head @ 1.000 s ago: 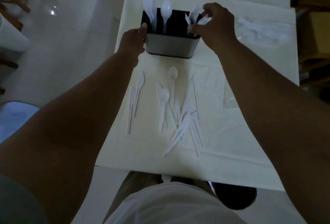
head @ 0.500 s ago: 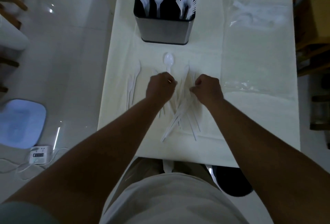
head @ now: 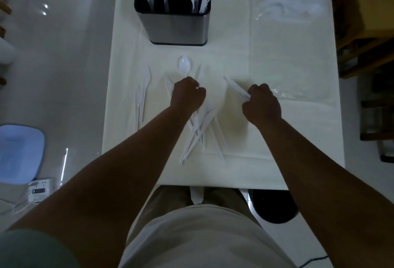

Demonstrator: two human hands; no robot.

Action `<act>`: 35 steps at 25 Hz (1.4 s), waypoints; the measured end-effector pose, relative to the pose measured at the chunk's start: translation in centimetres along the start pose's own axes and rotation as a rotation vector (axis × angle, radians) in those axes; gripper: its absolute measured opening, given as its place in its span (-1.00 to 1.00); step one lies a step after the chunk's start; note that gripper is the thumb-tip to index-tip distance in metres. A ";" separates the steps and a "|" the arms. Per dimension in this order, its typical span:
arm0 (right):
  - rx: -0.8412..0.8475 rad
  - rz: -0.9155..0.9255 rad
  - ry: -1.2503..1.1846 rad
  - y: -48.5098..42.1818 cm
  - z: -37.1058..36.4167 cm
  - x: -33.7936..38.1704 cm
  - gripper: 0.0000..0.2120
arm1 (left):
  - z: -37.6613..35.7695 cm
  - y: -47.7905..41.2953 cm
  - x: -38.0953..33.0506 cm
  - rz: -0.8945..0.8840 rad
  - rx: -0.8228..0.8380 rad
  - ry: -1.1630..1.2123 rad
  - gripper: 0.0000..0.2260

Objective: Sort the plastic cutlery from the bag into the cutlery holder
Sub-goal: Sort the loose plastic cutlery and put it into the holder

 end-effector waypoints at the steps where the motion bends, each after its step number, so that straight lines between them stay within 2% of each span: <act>1: -0.005 0.056 0.084 0.4 -0.5 -0.1 -0.80 | 0.3 0.2 0.5 0.025 -0.011 0.062 -0.72; 3: -0.031 0.128 0.164 0.5 -1.1 0.1 -0.81 | 0.8 0.9 1.9 0.106 -0.035 0.234 -0.80; 5: -0.028 0.122 0.191 0.4 -1.3 0.5 -0.80 | 0.8 2.0 3.3 0.147 -0.045 0.287 -0.87; 7: -0.020 0.100 0.114 0.3 -1.2 1.1 -0.77 | 0.3 3.8 4.2 0.119 -0.011 0.145 -0.89; 11: 0.016 0.026 -0.256 1.0 -1.2 3.2 -0.84 | -1.9 7.3 6.8 0.049 0.127 -0.055 -0.80; 14: 0.236 -0.001 -0.272 2.8 -2.9 4.0 -0.84 | -2.0 7.7 7.5 0.067 0.130 -0.161 -0.83; 16: 0.305 -0.018 -0.239 4.3 -3.9 4.5 -0.84 | -1.1 7.6 7.0 0.073 0.090 -0.149 -0.85; 23: 0.122 -0.096 -0.220 5.7 -2.8 5.0 -0.81 | 1.3 6.5 7.4 0.158 -0.067 0.151 -0.89; 28: 0.173 -0.185 -0.362 7.3 -3.9 5.0 -0.72 | -0.8 6.6 6.8 0.047 -0.044 0.050 -0.78; 31: 0.200 -0.122 -0.301 8.8 -4.4 4.9 -0.65 | -2.3 6.0 6.3 0.071 -0.003 0.033 -0.69; 35: 0.107 -0.120 -0.184 8.6 -3.2 4.6 -0.86 | -2.6 5.5 5.2 0.093 0.007 0.023 -0.70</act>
Point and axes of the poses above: each hand's wrist, its own y-axis away from the middle knuckle, its own z-axis out of the back of the hand, x = y × z, the point moved 4 cm from there along -y, towards the middle knuckle
